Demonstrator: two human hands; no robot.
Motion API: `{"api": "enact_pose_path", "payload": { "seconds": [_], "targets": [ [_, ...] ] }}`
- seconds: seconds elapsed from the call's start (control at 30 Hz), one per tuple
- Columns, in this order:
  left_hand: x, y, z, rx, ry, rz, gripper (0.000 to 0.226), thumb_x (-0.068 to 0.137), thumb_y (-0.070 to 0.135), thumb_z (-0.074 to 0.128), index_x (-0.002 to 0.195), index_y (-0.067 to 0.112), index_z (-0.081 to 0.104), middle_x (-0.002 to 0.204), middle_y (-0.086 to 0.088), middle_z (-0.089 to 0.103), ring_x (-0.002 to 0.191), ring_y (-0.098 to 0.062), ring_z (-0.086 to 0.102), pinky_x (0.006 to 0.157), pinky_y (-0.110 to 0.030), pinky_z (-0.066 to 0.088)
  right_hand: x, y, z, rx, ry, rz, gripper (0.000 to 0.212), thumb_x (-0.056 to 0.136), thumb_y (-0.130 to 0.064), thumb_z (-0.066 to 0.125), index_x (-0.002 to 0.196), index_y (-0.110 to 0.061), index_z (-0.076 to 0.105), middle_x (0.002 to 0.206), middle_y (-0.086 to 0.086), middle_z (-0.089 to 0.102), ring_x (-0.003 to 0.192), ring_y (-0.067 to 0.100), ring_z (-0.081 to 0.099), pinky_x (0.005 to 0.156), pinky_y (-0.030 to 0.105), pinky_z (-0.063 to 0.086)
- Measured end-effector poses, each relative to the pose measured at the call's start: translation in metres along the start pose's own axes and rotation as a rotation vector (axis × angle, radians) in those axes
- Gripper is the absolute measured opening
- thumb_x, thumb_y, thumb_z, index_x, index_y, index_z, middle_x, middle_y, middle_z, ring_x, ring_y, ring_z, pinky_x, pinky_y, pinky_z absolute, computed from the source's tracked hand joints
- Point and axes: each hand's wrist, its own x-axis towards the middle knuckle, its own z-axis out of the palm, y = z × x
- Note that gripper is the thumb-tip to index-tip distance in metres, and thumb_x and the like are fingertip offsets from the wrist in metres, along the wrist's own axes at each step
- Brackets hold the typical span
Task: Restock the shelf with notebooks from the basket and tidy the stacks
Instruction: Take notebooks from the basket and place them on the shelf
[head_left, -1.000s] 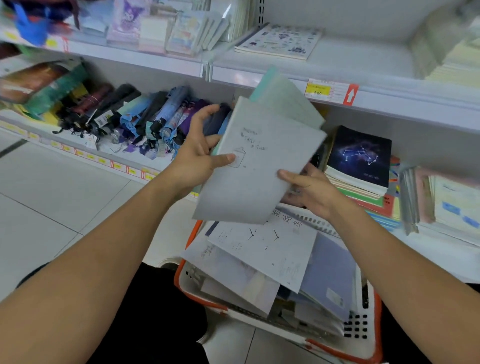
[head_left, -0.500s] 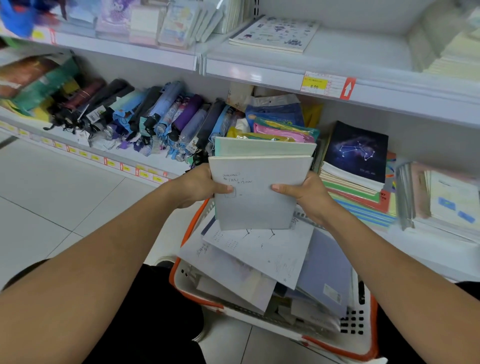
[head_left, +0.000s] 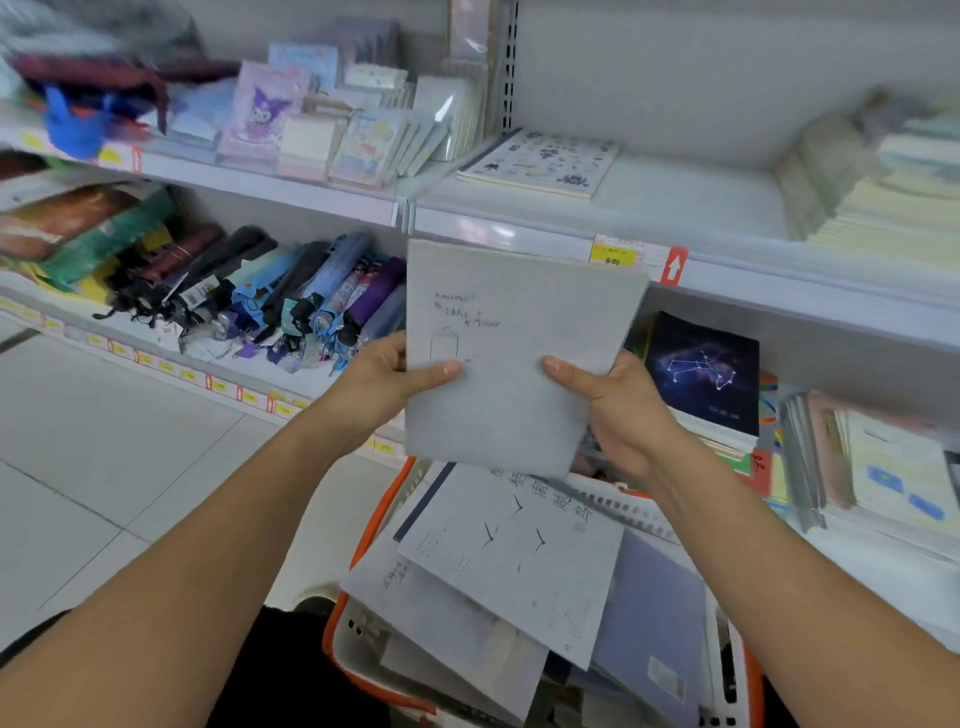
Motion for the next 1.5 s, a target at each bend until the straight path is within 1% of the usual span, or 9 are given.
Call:
{"api": "enact_pose_path", "payload": {
  "seconds": [0.23, 0.37, 0.5, 0.63, 0.8, 0.93, 1.1, 1.3, 1.5],
  "targets": [
    [0.015, 0.053, 0.013, -0.158, 0.271, 0.216, 0.019, 0.093, 0.025, 0.062, 0.111, 0.02, 0.068, 0.102, 0.007, 0.075, 0.091, -0.008, 0.071, 0.073, -0.021, 0.056, 0.003, -0.078, 0.013, -0.241, -0.073, -0.049, 0.04, 0.089, -0.018, 0.073, 0.127, -0.016, 0.063, 0.121, 0.004, 0.072, 0.106, 0.021, 0.071, 0.09, 0.039, 0.058],
    [0.037, 0.086, 0.013, -0.24, 0.277, 0.116, 0.025, 0.095, 0.025, 0.061, 0.117, 0.015, 0.068, 0.106, 0.002, 0.074, 0.091, -0.015, 0.071, 0.081, -0.033, 0.057, -0.014, -0.078, 0.017, -0.328, -0.073, 0.096, 0.035, 0.098, -0.025, 0.063, 0.131, -0.027, 0.054, 0.111, 0.005, 0.071, 0.074, 0.026, 0.074, 0.061, 0.039, 0.061],
    [0.059, 0.117, 0.005, -0.162, 0.172, 0.026, 0.033, 0.098, 0.035, 0.054, 0.12, 0.012, 0.063, 0.108, 0.0, 0.071, 0.089, -0.014, 0.068, 0.068, -0.026, 0.055, -0.002, -0.099, 0.025, -0.04, 0.08, 0.083, 0.022, 0.101, -0.014, 0.055, 0.124, -0.015, 0.056, 0.088, 0.002, 0.064, 0.034, 0.005, 0.045, 0.039, 0.02, 0.048],
    [0.065, 0.122, -0.012, -0.402, 0.078, 0.047, 0.04, 0.098, 0.044, 0.047, 0.123, 0.014, 0.057, 0.115, -0.004, 0.068, 0.103, -0.022, 0.068, 0.081, -0.033, 0.057, 0.052, -0.146, 0.024, 0.182, 0.115, 0.168, 0.003, 0.101, -0.006, 0.052, 0.1, -0.008, 0.053, 0.091, 0.016, 0.06, 0.027, 0.002, 0.036, 0.036, 0.017, 0.048],
    [0.056, 0.095, -0.034, -0.356, 0.175, -0.001, 0.039, 0.1, 0.043, 0.044, 0.123, 0.014, 0.056, 0.118, -0.005, 0.067, 0.106, -0.022, 0.066, 0.087, -0.036, 0.055, 0.143, -0.186, 0.034, 0.333, 0.183, 0.303, 0.024, 0.104, 0.003, 0.036, 0.084, 0.005, 0.048, 0.087, 0.027, 0.055, 0.023, 0.006, 0.038, 0.039, 0.019, 0.05],
    [0.051, 0.085, -0.045, -0.283, 0.239, -0.012, 0.028, 0.099, 0.039, 0.048, 0.109, 0.018, 0.062, 0.109, -0.004, 0.071, 0.099, -0.022, 0.069, 0.081, -0.035, 0.057, 0.202, -0.179, 0.039, 0.281, 0.27, 0.366, 0.038, 0.104, 0.003, 0.034, 0.071, 0.01, 0.05, 0.125, 0.014, 0.064, 0.022, 0.007, 0.037, 0.034, 0.018, 0.047],
    [0.056, 0.079, -0.044, -0.28, 0.26, -0.024, 0.024, 0.098, 0.037, 0.051, 0.105, 0.018, 0.064, 0.105, -0.004, 0.072, 0.097, -0.022, 0.071, 0.086, -0.04, 0.057, 0.234, -0.151, 0.031, 0.105, 0.318, 0.415, 0.025, 0.104, -0.002, 0.044, 0.08, -0.002, 0.048, 0.063, 0.029, 0.065, 0.06, 0.004, 0.063, 0.034, 0.022, 0.05],
    [0.058, 0.079, -0.03, -0.226, 0.204, -0.014, 0.023, 0.099, 0.034, 0.051, 0.11, 0.016, 0.063, 0.104, -0.005, 0.073, 0.096, -0.024, 0.071, 0.09, -0.043, 0.056, 0.235, -0.152, 0.031, -0.366, 0.302, 0.402, 0.027, 0.107, -0.028, 0.043, 0.09, -0.008, 0.048, 0.054, 0.009, 0.063, 0.028, 0.011, 0.052, 0.031, 0.012, 0.036],
    [0.053, 0.077, -0.021, -0.052, 0.146, -0.001, 0.025, 0.099, 0.032, 0.052, 0.108, 0.012, 0.062, 0.103, -0.01, 0.071, 0.085, -0.021, 0.069, 0.08, -0.036, 0.057, 0.214, -0.156, 0.026, -1.328, 0.328, 0.076, 0.049, 0.101, -0.047, 0.049, 0.075, -0.006, 0.053, 0.065, 0.01, 0.058, 0.053, 0.023, 0.053, 0.05, 0.025, 0.039]
  ]
}}
